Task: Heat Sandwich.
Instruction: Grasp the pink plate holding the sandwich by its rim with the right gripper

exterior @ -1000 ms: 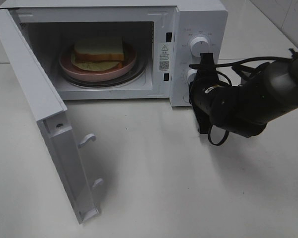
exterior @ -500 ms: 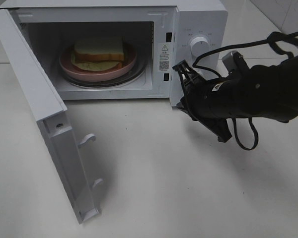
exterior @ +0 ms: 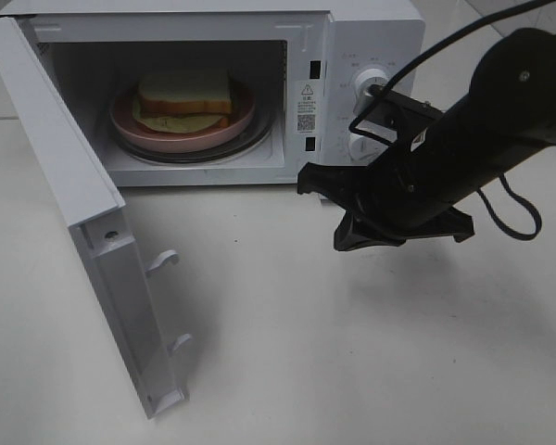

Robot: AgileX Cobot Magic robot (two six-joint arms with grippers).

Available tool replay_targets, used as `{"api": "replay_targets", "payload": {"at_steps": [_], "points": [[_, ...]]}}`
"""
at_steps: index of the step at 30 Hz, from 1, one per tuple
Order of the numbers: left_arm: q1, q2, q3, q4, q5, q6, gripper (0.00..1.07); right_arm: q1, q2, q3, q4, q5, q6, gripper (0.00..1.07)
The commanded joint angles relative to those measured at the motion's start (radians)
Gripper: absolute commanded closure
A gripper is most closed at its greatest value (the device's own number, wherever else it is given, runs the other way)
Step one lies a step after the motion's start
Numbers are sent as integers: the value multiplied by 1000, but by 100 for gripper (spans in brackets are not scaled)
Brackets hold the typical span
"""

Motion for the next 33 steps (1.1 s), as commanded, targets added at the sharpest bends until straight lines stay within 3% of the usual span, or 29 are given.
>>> {"api": "replay_targets", "payload": {"at_steps": [1,10,12,14,22,27,33], "points": [[3,-21,4,-1,-11,-3,9,-4,-10,-52,-99,133,-148,102],[3,-21,4,-1,-11,-4,9,-4,-17,-164,-212,326,-726,100],[3,-21,4,-1,-11,-4,9,-4,-17,-170,-222,337,-782,100],[3,-21,4,-1,-11,-4,9,-4,-17,-182,-253,374,-1008,99],[3,-21,4,-1,-11,-4,9,-4,-17,-186,-278,379,-1505,98],[3,-21,4,-1,-11,-4,9,-4,-17,-186,-292,377,-1655,95],[3,-21,4,-1,-11,-4,9,-3,-17,-186,-299,372,-1669,91]]}}
